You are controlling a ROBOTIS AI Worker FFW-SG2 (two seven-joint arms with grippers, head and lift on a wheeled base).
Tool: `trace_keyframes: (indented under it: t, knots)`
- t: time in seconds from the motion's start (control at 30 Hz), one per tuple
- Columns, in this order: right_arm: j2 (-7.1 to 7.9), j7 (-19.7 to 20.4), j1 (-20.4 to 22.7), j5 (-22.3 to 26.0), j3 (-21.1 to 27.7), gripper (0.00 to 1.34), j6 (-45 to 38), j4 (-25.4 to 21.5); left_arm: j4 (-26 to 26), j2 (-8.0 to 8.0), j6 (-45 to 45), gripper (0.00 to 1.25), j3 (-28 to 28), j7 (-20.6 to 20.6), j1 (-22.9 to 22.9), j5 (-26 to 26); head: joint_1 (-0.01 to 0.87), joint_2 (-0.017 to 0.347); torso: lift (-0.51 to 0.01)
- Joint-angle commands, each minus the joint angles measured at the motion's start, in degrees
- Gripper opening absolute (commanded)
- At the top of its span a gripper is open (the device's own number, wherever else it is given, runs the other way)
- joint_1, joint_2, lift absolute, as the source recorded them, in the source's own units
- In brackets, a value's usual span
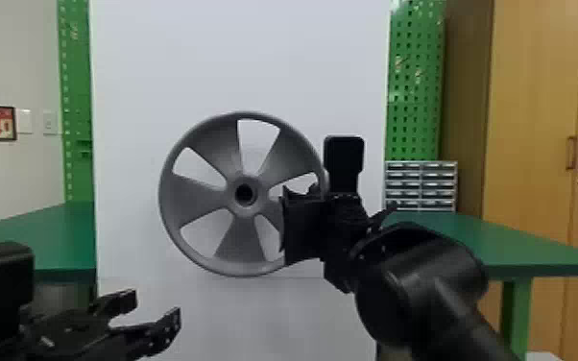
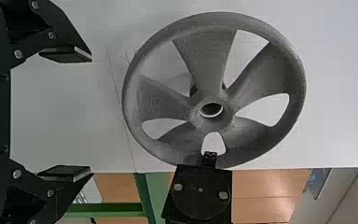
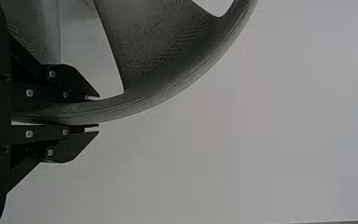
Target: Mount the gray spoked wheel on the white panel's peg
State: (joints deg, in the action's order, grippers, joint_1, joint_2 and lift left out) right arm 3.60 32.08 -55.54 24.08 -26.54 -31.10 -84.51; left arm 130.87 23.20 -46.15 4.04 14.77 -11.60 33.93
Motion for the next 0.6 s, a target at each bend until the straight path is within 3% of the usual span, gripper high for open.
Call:
trace_keyframes:
  t: [0.0,0.57]
  knots:
    - [0.00,0.00,-0.09,0.00,0.09,0.12,0.17,0.40,0.00,0.00,0.01,0.85,0.00,0.00,0.00,0.00,0.091,-0.008,-0.482]
    - [-0.61,0.09,-1.06,-0.09,0.09,0.12,1.40,2.07,-0.26,0.26,0.01,0.85,-0.53,0.00,-0.35,0.17,0.091,-0.008,-0.482]
